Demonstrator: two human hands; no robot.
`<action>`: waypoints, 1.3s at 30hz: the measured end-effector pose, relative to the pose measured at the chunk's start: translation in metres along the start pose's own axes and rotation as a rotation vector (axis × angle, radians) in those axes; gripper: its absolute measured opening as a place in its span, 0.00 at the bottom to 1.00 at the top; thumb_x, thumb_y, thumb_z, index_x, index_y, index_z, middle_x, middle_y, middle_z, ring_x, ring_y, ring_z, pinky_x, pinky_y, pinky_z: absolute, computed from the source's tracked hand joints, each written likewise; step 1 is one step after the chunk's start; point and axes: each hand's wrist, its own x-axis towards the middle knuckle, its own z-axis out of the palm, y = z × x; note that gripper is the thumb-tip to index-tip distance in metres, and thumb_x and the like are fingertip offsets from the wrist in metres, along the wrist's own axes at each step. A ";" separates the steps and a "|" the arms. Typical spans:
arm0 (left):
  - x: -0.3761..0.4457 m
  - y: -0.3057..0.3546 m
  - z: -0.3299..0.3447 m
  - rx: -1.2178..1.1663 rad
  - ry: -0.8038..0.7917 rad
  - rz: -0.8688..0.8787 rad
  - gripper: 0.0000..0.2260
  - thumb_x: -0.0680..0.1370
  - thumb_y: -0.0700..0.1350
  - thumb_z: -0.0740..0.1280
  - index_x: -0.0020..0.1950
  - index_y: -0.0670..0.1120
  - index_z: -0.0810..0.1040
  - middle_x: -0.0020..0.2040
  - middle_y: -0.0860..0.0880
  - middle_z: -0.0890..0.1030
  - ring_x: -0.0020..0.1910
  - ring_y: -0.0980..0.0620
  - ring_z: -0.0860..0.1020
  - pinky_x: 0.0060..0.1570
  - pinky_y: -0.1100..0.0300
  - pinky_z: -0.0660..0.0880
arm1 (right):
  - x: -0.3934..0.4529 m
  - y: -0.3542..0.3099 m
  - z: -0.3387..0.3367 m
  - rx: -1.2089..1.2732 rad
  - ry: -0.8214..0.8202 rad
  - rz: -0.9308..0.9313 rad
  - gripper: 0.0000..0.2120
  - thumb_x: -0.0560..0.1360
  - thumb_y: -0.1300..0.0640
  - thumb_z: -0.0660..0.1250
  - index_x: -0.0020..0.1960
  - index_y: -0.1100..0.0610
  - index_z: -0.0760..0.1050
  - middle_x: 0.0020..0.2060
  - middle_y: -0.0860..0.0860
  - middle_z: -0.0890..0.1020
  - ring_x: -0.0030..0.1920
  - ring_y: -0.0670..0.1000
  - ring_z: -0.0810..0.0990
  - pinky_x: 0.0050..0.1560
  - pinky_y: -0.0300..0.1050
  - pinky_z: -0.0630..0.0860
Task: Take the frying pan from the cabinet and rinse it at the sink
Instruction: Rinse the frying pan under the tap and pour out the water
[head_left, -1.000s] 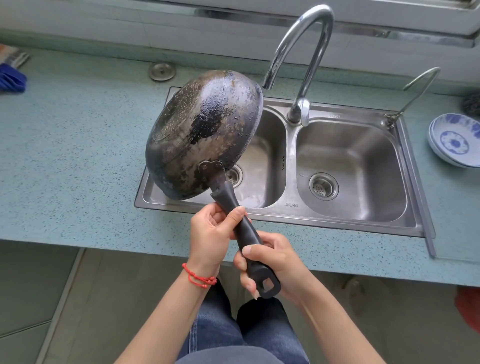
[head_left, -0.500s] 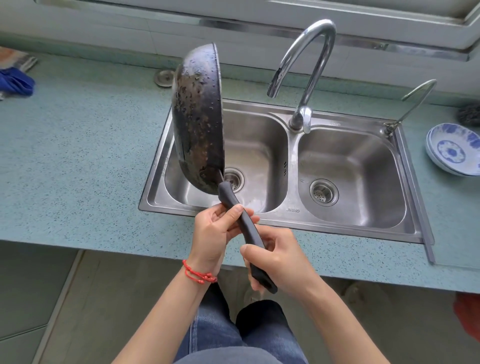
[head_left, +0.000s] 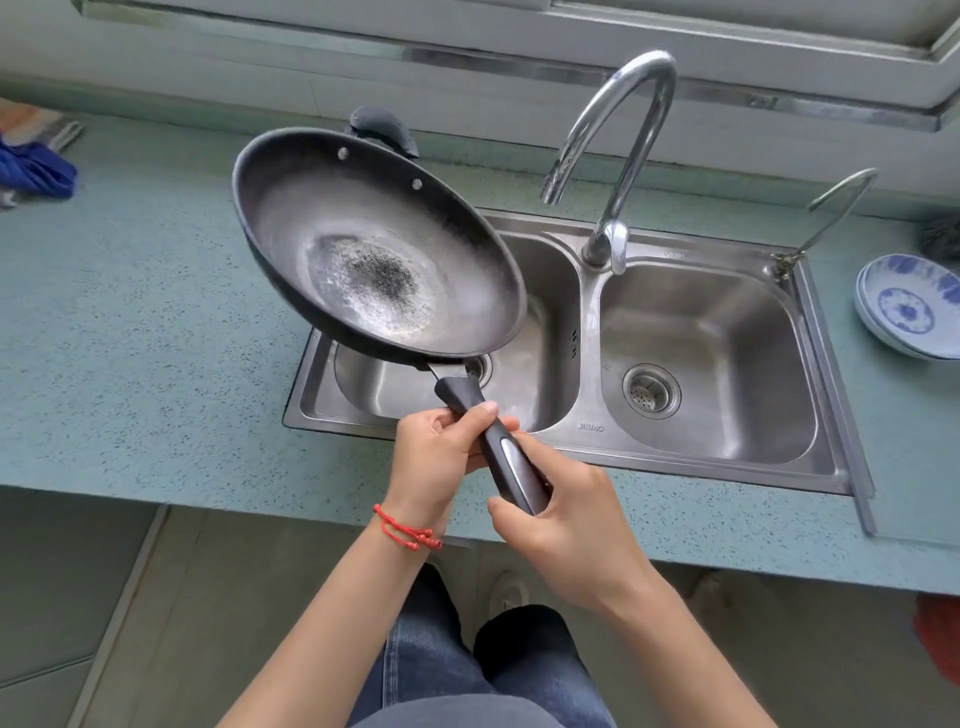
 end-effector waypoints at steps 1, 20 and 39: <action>0.001 0.000 -0.001 -0.030 -0.008 -0.011 0.07 0.74 0.37 0.65 0.38 0.35 0.78 0.33 0.45 0.84 0.35 0.47 0.83 0.37 0.59 0.80 | 0.000 -0.001 0.000 -0.011 0.005 0.001 0.18 0.65 0.52 0.64 0.54 0.53 0.75 0.25 0.46 0.69 0.27 0.50 0.65 0.29 0.44 0.64; -0.006 0.009 -0.015 -0.279 -0.155 -0.018 0.12 0.77 0.38 0.57 0.41 0.34 0.77 0.34 0.43 0.84 0.37 0.50 0.84 0.39 0.61 0.80 | 0.015 -0.021 0.010 0.891 -0.310 0.323 0.07 0.75 0.58 0.63 0.48 0.63 0.72 0.31 0.58 0.81 0.21 0.54 0.78 0.21 0.40 0.75; -0.016 0.001 -0.027 -0.232 -0.111 0.003 0.10 0.77 0.37 0.59 0.42 0.34 0.77 0.36 0.43 0.84 0.38 0.47 0.84 0.37 0.58 0.80 | 0.002 -0.019 0.027 0.748 -0.255 0.116 0.05 0.75 0.68 0.62 0.44 0.71 0.71 0.27 0.58 0.77 0.19 0.53 0.76 0.22 0.39 0.72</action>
